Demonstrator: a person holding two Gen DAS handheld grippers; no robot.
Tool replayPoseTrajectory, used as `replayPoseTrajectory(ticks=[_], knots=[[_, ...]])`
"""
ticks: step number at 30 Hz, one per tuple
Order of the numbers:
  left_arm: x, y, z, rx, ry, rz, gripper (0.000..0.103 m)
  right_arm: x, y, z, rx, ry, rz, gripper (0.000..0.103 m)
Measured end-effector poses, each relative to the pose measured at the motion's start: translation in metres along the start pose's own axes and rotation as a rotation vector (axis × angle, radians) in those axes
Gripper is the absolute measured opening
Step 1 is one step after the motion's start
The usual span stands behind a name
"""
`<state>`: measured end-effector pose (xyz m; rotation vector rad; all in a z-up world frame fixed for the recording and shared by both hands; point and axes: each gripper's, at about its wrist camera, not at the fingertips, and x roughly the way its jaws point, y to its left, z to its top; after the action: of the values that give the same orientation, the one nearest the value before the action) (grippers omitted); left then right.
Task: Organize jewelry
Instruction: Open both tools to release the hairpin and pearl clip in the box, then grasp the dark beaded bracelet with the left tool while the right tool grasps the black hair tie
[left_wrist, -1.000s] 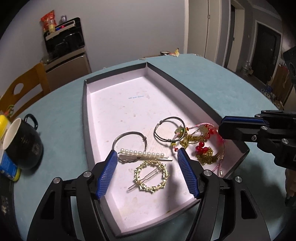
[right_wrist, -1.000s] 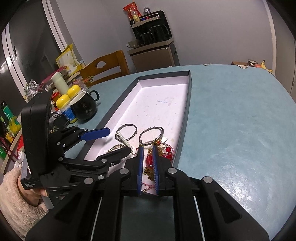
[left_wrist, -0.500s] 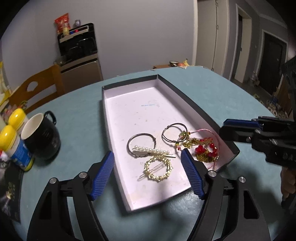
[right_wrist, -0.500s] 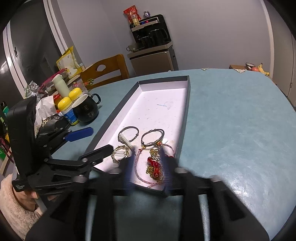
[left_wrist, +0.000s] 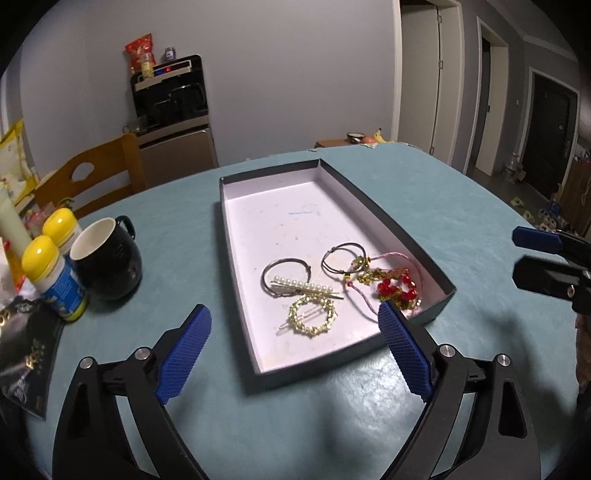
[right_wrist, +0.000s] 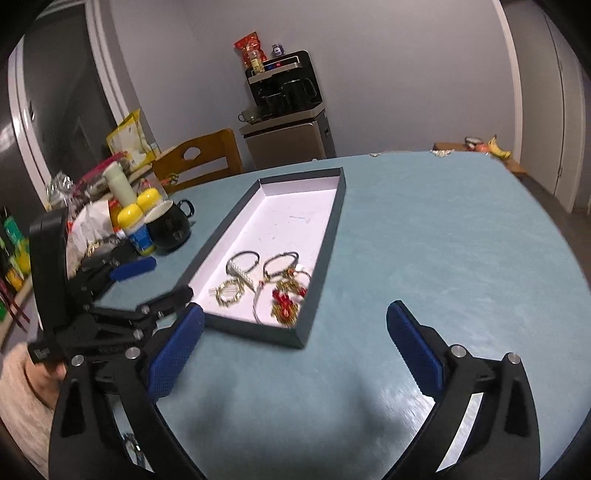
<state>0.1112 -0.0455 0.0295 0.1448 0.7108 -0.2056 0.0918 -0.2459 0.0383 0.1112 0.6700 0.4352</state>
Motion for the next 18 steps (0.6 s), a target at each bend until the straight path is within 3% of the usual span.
replayPoseTrajectory(ticks=[6, 13, 18], knots=[[-0.022, 0.007, -0.016, -0.010, 0.015, 0.000, 0.094, -0.019, 0.018, -0.022, -0.078, 0.026, 0.017, 0.098], [-0.055, 0.020, -0.061, -0.028, 0.075, -0.018, 0.094, -0.032, 0.042, -0.054, -0.166, 0.079, 0.061, 0.098], [-0.078, 0.012, -0.099, 0.050, 0.107, -0.019, 0.094, -0.030, 0.064, -0.085, -0.213, 0.165, 0.126, 0.098]])
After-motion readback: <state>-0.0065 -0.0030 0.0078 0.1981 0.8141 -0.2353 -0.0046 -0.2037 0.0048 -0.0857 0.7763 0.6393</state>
